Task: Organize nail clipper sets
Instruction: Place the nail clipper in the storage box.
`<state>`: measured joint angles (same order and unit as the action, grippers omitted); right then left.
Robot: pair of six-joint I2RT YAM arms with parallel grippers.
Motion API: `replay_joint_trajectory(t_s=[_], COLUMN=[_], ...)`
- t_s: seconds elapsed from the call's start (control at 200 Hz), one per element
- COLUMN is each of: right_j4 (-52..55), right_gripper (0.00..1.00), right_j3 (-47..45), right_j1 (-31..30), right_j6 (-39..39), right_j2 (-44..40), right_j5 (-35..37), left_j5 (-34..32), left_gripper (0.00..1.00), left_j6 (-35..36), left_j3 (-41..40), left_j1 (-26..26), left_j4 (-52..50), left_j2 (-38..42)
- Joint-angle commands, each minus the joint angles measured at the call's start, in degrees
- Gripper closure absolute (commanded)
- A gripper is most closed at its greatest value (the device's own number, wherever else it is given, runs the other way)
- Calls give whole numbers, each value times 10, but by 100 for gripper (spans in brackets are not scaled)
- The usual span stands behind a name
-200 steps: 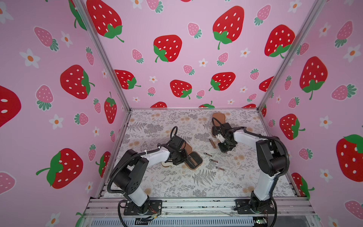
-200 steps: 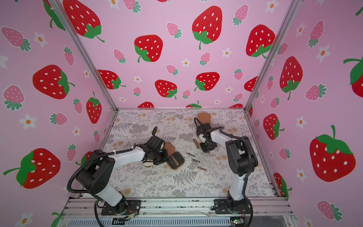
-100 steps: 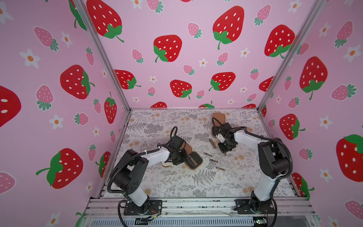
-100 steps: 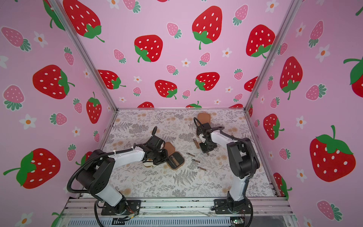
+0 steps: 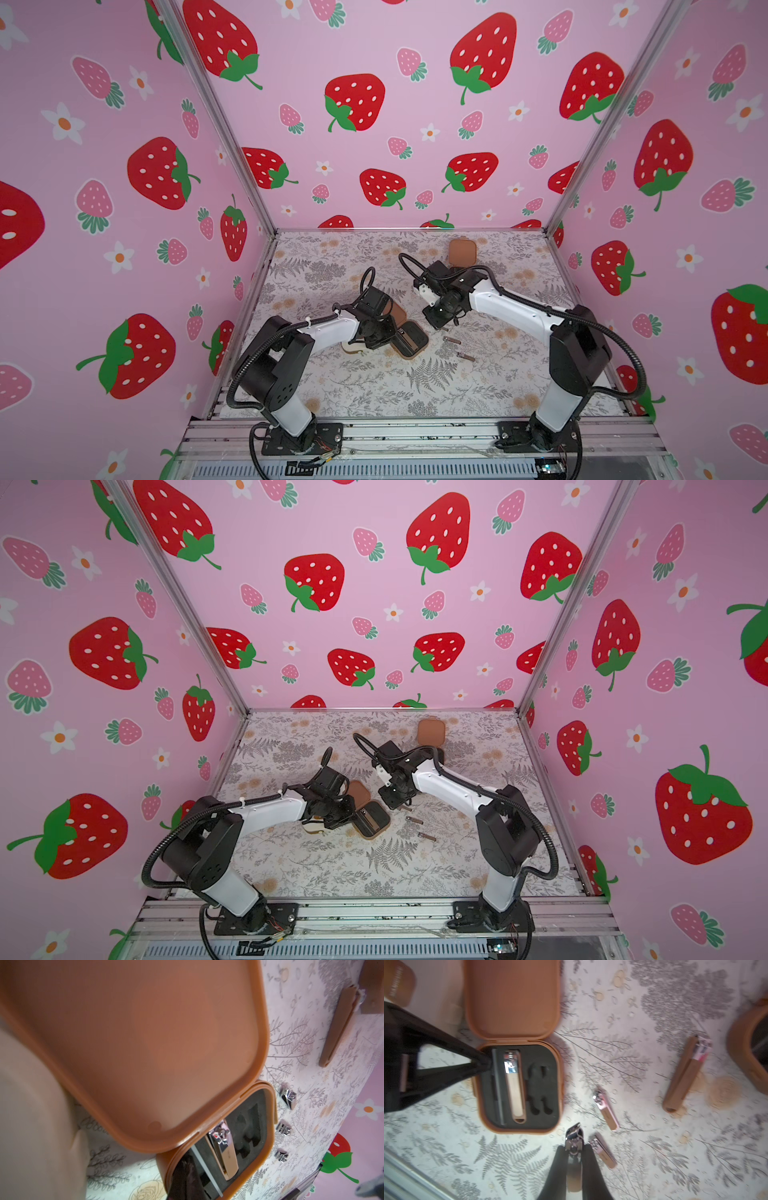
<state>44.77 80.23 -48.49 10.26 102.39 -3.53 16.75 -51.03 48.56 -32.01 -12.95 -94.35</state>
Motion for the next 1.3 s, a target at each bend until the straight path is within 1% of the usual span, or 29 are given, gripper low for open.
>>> replay_joint_trajectory(t_s=[0.0,0.205,0.355,0.796,1.296], right_j4=[-8,-24,-17,1,1], right_gripper=[88,88,88,88,88], right_j3=[24,64,84,93,88], right_j1=[-17,-30,-30,-28,-26], right_j6=[32,30,20,2,5], right_j2=[41,104,133,174,192], right_j5=[-56,-94,-101,-73,-38], left_j5=[-16,-17,-17,-15,-14], left_gripper=[100,100,100,100,100], left_j6=[-5,-4,-4,-1,-1], left_j3=[-16,-23,-25,-24,-23], left_j1=[5,5,7,11,12], left_j4=[-21,-19,-21,-23,-23], left_j2=[-11,-5,0,0,-4])
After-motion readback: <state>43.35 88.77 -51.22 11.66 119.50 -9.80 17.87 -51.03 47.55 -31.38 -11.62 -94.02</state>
